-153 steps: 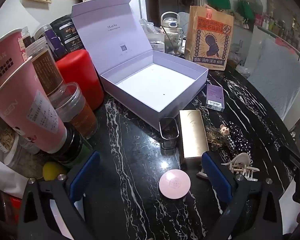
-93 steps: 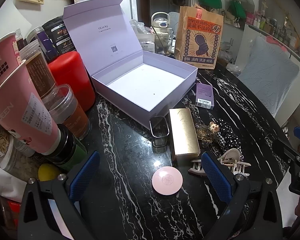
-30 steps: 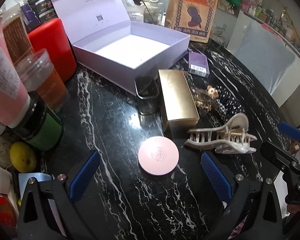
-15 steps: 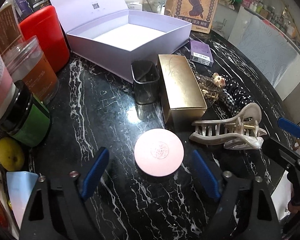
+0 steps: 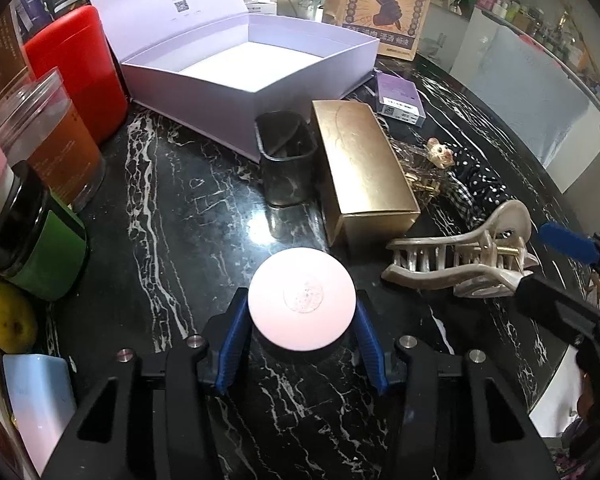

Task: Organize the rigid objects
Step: 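Grasp the pearly white claw clip with the right tool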

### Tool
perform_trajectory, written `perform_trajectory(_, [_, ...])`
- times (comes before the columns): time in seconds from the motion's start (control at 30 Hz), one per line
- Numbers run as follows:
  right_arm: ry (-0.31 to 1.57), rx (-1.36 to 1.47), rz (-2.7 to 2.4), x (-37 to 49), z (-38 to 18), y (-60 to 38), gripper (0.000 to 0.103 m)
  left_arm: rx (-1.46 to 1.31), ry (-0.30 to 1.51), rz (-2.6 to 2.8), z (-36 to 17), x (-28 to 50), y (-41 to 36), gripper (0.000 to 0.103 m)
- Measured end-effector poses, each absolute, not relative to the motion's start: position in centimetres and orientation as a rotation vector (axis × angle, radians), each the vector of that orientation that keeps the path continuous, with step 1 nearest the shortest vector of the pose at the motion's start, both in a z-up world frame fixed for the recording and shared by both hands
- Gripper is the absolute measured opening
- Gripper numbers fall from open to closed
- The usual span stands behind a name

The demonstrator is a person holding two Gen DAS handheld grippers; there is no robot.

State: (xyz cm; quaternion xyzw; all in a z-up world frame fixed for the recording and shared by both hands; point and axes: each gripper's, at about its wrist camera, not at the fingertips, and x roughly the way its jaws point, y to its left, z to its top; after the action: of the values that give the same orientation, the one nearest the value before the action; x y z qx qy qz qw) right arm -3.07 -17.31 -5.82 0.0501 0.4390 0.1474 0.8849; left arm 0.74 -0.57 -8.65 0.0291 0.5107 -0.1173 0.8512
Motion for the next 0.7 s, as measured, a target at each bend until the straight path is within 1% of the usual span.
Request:
perform_trajectory(0.07, [0.918,0.1,0.34,-2.9,-6.1,-16.9,0.085,0.061,1.077,-0.238,-8.7,0.9,-0.3,0.05])
perform_trajectory(0.17, [0.908,0.079,0.382,-2.6,-6.3,-16.1,0.078,0.058,1.077,-0.225,-8.6,0.9,0.1,0.05])
perform_trajectory(0.4, [0.909,-0.018,0.449,-1.7,-7.2,-14.4,0.076,0.04,1.073,-0.205,-8.5,0.9,0.9,0.05])
perform_trajectory(0.5, [0.936,-0.054,0.449,-1.2,-8.1,-13.9,0.064,0.03,1.072,-0.202,-8.5,1.0,1.1,0.05])
perform_trajectory(0.57, [0.938,-0.069,0.442,-1.1,-8.4,-13.8,0.047,0.027,1.07,-0.201,-8.5,1.0,1.2,0.05])
perform_trajectory(0.6, [0.941,-0.059,0.445,-1.0,-8.5,-13.9,0.044,0.027,1.069,-0.201,-8.4,1.0,1.2,0.05])
perform_trajectory(0.7, [0.939,-0.031,0.46,-1.1,-8.4,-14.1,0.042,0.029,1.06,-0.201,-8.2,1.1,1.3,0.05])
